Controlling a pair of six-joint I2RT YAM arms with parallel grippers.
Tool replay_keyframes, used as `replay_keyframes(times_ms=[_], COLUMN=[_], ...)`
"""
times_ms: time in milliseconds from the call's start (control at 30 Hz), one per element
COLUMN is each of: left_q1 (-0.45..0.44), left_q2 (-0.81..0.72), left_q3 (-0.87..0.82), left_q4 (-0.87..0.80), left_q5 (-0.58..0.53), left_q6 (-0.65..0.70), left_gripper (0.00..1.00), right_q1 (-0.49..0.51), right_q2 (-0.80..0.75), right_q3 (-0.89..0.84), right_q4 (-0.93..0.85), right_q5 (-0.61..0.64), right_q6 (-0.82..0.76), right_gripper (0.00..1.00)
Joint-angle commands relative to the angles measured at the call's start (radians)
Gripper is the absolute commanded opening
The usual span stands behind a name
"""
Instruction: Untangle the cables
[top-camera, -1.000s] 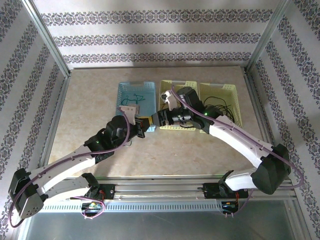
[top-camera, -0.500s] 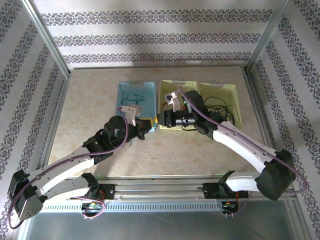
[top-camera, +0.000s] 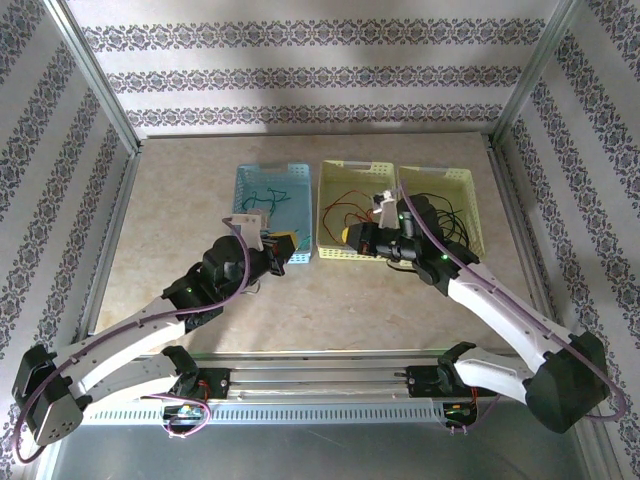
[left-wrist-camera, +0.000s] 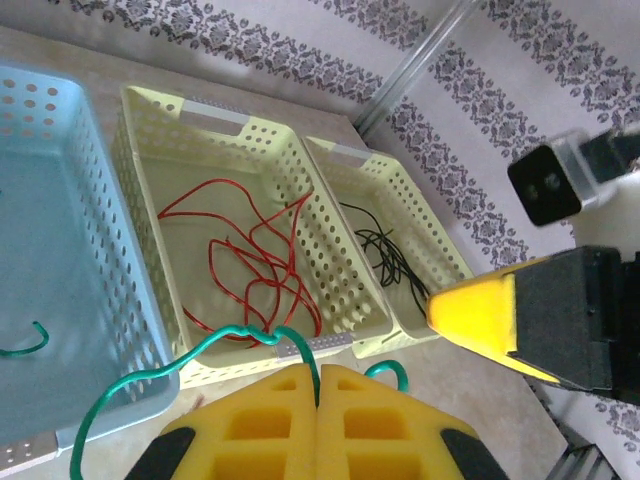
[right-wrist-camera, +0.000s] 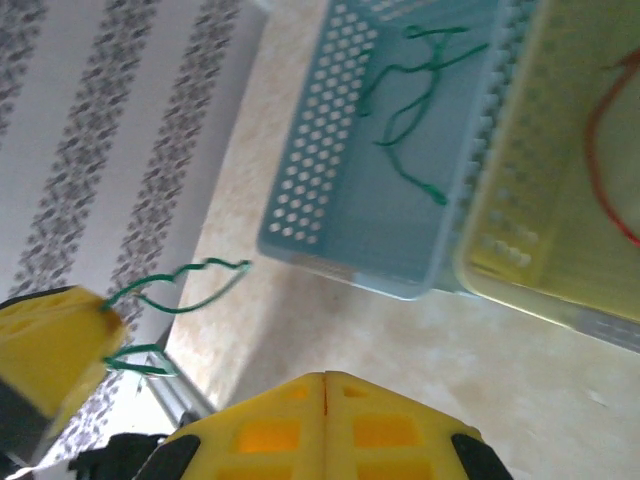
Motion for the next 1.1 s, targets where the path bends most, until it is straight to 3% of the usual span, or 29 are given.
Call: replay_keyframes(times_ms=[0,100,233,433,900,1067], left_q1=[0.015,0.015,0.015,0.015,0.015,0.015], left_q2=[-0.008,0.010,0.024,0.035,0.029,0.027], left_q3=[-0.005,0.004,0.009,0.010,-0.008,-0.016], left_q4=[0.069,0.076,0.078,0.084,0.129,0.142], left_q5=[0.030,0.092,0.104,0.108,0.134,0.124], left_q6=[-0.017,-0.009,-0.006,-0.005,0.004,0.006], left_gripper=[0.00,0.00,0.00,0.00,0.00,0.00], right_q1=[0.009,0.049,0.089,0.159,0.169,0.167], right_q2=[-0.032,-0.030,-0.005,0.074,0.180,0.182], right_q3=[-0.018,0.008,0.047,0.132,0.153,0.146], right_q4=[-0.010,0.009,0.062,0.062,0.063,0.056], right_q5=[0.019,-0.047,-0.110,-0.127,-0.061,-0.041], right_q6=[-0.002,-0.044,-0.038,-0.059,-0.022,-0.016], right_gripper=[0.00,0.11,0.37,0.45,0.41,0.21])
